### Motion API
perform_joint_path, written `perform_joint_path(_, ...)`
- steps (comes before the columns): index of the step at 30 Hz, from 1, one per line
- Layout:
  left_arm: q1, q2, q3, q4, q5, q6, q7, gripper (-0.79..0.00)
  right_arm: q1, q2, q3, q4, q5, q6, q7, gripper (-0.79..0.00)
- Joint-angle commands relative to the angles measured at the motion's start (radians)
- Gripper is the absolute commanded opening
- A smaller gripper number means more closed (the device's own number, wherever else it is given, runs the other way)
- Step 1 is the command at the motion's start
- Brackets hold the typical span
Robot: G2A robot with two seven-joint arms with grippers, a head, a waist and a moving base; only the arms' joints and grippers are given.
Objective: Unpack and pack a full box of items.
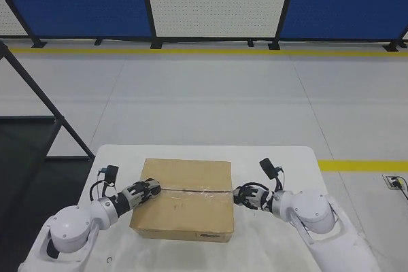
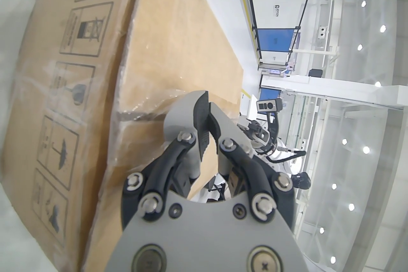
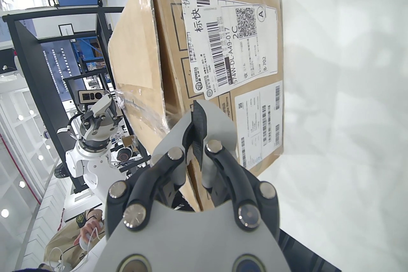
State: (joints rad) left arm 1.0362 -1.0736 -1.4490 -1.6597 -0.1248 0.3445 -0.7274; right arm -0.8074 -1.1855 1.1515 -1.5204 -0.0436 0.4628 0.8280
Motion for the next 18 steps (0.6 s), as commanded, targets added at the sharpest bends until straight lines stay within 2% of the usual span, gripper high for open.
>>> perform_joint_path(1,-0.002,0.000,0.001,0.001,-0.003,0.002,0.004,-0.785,0.007,-0.001,-0.002,0.013,0.007,-0.006,0.001,-0.785)
perform_joint_path(10,-0.009,0.002,-0.007,-0.001,-0.021,-0.005,0.030,-0.785,0.022,0.000,0.022,-0.003,0.027,-0.031,-0.042,-0.785)
perform_joint_path(14,-0.003,0.004,-0.054,-0.020,-0.071,-0.013,0.064,-0.785,0.028,-0.004,0.029,-0.053,0.052,-0.063,-0.095,-0.785)
perform_joint_path(18,0.022,0.008,-0.121,-0.047,-0.105,-0.022,0.112,-0.785,0.097,-0.020,-0.034,-0.032,0.083,-0.098,-0.067,-0.785)
